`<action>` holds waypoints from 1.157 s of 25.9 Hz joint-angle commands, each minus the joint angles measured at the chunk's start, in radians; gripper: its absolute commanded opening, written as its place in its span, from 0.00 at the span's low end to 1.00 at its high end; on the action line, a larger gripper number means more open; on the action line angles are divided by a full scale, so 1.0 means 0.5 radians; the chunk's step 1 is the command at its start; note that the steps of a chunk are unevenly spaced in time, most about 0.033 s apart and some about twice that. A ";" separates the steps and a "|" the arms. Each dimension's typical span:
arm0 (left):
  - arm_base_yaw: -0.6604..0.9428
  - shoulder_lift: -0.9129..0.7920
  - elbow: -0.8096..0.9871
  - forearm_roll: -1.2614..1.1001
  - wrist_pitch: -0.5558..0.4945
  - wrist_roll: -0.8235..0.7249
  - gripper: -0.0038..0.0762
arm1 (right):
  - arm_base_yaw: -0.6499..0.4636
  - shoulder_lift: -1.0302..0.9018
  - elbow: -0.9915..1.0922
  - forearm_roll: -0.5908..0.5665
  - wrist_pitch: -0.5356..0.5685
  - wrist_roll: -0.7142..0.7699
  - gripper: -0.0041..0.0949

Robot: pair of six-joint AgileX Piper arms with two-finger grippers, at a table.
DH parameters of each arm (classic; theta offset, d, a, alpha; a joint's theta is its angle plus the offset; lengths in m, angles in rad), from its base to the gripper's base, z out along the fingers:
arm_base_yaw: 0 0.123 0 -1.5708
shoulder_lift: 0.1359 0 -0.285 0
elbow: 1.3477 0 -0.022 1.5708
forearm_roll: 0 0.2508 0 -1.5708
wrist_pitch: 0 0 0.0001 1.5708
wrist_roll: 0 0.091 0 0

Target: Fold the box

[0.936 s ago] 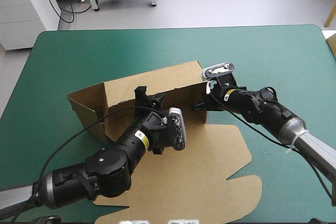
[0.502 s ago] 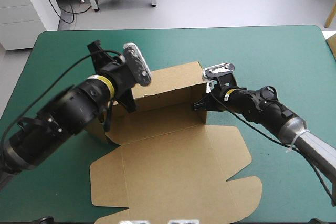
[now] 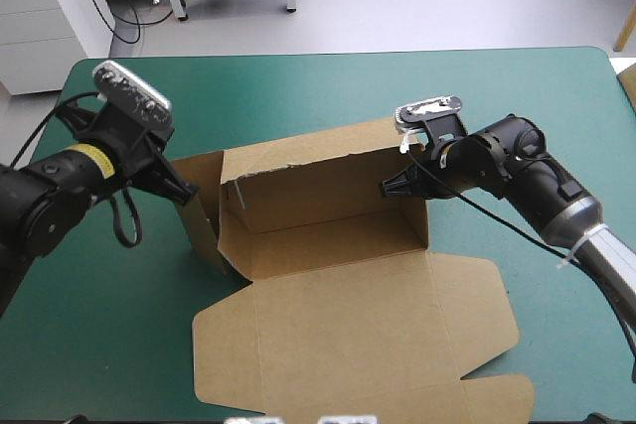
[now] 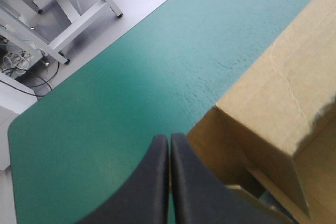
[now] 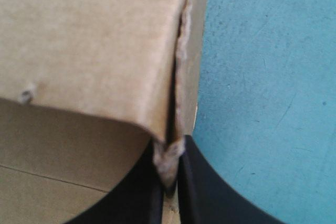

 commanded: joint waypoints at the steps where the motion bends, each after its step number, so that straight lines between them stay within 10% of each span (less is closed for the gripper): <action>1: 0.007 -0.242 0.178 -0.094 -0.174 -0.007 0.04 | -0.069 -0.064 -0.133 -0.054 0.052 0.002 0.03; 13: 0.007 -1.478 1.406 -0.133 -0.330 -0.481 0.04 | -0.472 0.531 -0.343 0.073 0.318 -0.279 0.02; 30: 0.007 -1.665 1.520 -0.260 0.013 -0.539 0.04 | -0.472 1.027 -0.580 0.095 0.286 -0.415 0.02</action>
